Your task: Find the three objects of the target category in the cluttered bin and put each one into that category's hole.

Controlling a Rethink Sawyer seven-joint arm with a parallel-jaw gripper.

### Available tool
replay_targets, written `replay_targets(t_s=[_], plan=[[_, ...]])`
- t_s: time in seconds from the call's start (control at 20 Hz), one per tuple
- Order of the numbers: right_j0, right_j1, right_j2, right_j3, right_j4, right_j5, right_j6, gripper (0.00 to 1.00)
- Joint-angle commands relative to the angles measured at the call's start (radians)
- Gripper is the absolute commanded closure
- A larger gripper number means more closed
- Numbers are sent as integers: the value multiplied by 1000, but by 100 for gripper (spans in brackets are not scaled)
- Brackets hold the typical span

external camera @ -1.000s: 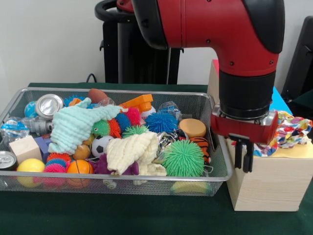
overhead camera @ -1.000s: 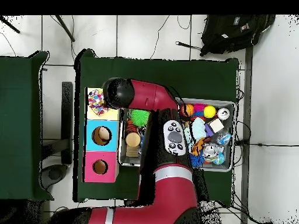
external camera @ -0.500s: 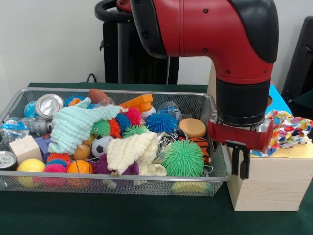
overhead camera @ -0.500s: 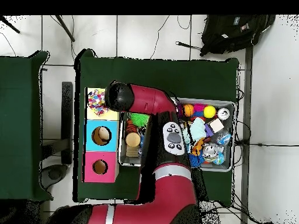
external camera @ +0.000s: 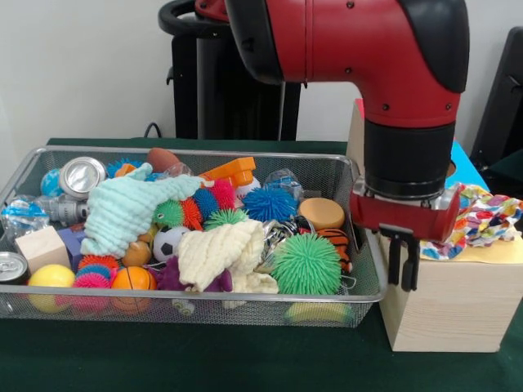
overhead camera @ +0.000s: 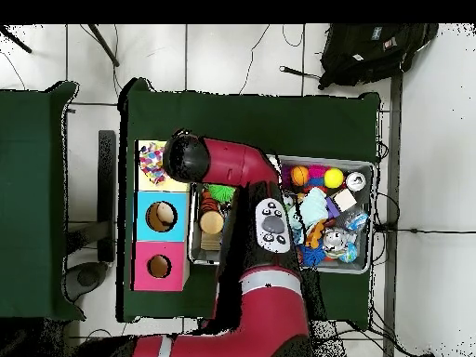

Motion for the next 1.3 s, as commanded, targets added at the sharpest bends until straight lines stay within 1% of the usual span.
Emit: replay_targets(t_s=[0.05, 0.2, 0.35, 0.5, 0.65, 0.75, 0.95, 1.05, 1.3], plan=[[49, -49, 0, 203, -12, 83, 130, 100], [56, -66, -10, 212, -7, 84, 133, 100], [51, -91, -4, 230, 4, 99, 124, 100], [48, -101, -4, 228, 13, 117, 117, 100], [44, -107, 0, 234, 16, 115, 113, 100], [40, -100, 1, 222, 18, 119, 110, 100], [33, -86, 10, 225, 17, 94, 106, 100], [36, -81, 7, 233, 15, 76, 114, 100], [25, -72, 26, 258, 17, 46, 109, 100]])
